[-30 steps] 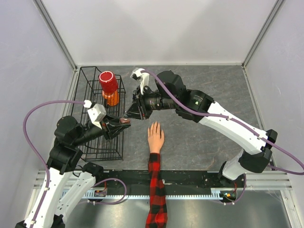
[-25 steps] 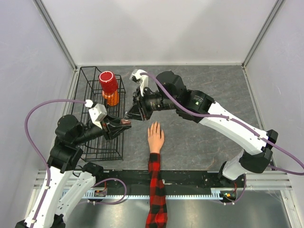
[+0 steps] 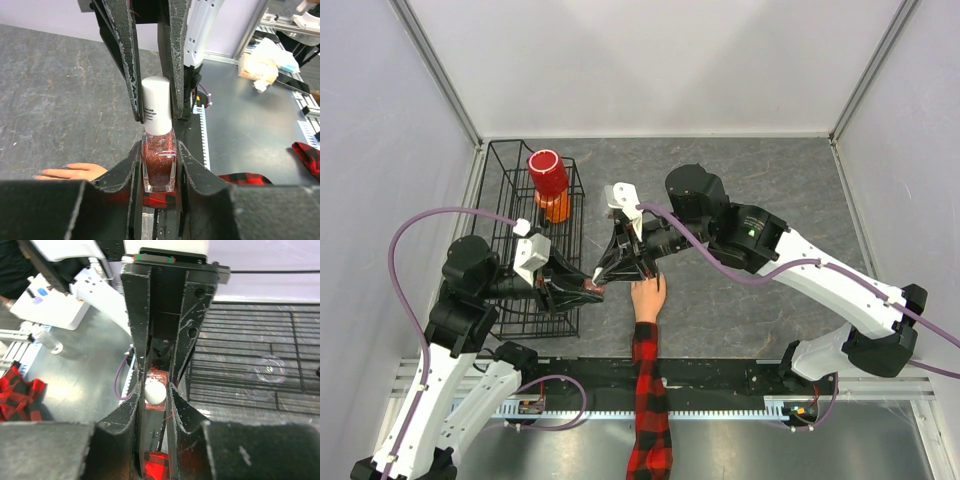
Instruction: Paint the nails
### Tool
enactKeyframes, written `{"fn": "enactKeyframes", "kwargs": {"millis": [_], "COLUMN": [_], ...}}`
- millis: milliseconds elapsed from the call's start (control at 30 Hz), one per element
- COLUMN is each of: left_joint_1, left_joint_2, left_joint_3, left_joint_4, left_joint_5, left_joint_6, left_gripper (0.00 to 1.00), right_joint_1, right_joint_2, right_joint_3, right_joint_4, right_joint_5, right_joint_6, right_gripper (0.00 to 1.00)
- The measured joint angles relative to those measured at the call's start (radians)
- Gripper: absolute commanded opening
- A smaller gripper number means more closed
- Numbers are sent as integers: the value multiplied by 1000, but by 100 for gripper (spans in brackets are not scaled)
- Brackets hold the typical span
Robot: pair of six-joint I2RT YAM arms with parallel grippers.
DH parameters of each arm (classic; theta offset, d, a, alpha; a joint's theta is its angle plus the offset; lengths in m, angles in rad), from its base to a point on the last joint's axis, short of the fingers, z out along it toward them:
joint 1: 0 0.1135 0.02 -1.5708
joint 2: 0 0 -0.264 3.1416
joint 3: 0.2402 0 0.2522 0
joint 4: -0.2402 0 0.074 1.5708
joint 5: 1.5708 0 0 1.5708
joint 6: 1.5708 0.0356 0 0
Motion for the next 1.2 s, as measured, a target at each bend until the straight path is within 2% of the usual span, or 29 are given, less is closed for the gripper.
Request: {"fn": "enactKeyframes", "kwargs": {"millis": [267,1200], "left_joint_1": [0,0], "left_joint_2": [0,0], "left_joint_3": [0,0], "left_joint_4": [-1,-2], "left_joint_5": [37,32], "left_joint_6": [0,0], "left_gripper": [2,2], "right_joint_1": [-22,-30], "right_joint_2": [-3,-43], "right_joint_3": [-10,-48], "right_joint_4": [23,72], "right_joint_5": [-85,-56], "right_joint_6": [-13,10], "right_gripper": [0,0]}}
